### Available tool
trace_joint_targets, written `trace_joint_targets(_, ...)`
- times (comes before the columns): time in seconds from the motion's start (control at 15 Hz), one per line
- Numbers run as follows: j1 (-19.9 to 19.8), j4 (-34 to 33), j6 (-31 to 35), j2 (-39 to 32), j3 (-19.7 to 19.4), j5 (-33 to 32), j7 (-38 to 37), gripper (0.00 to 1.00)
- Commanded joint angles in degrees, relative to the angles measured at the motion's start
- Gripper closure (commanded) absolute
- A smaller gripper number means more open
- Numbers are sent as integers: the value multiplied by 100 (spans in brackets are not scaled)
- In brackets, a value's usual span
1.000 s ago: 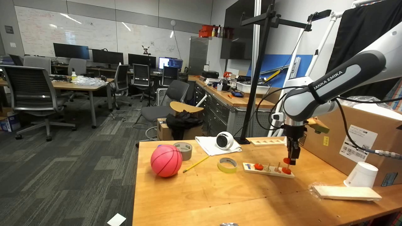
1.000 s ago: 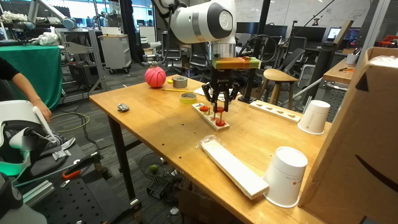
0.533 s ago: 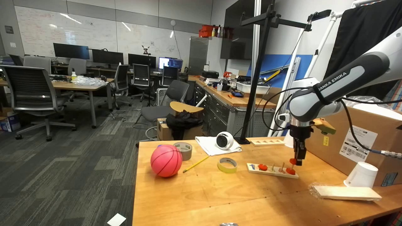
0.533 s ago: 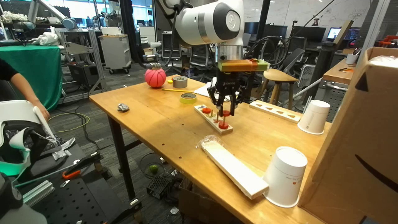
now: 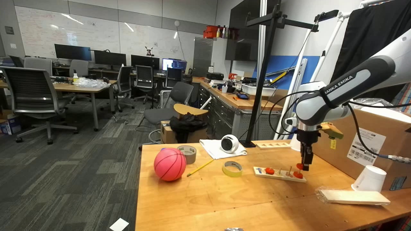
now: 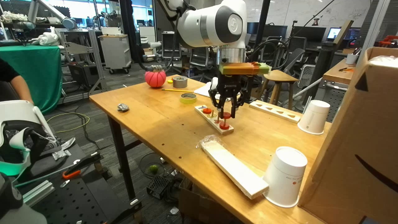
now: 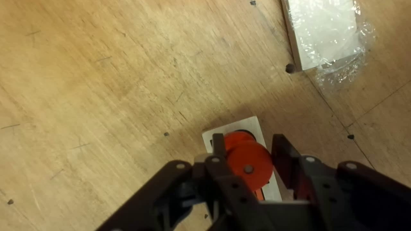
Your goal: Move one right block to the first right position, then the left block, then the remaining block to the first right position
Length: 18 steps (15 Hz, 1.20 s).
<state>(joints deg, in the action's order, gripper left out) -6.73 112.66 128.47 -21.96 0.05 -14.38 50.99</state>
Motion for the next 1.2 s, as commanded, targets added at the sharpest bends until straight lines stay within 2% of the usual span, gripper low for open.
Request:
trace_joint_targets(0.0,28,-269,-36,-198,59,76,84,27)
trace_joint_targets(0.13,123,-387,-65,-160,64,-70,16,12)
trace_joint_targets(0.27,278,-538,-32,-116,98,-242,-19,0)
trace_joint_targets(0.53,533,-1022,-118,-379,295,-301,131,0)
trace_joint_targets(0.8,603,-1349,-104,-739,473,-155,338,0)
trace_joint_targets(1.0,466,-1484,-145,-967,548,78,505,0)
trace_joint_targets(1.13,264,-1386,77,-999,689,419,923,0)
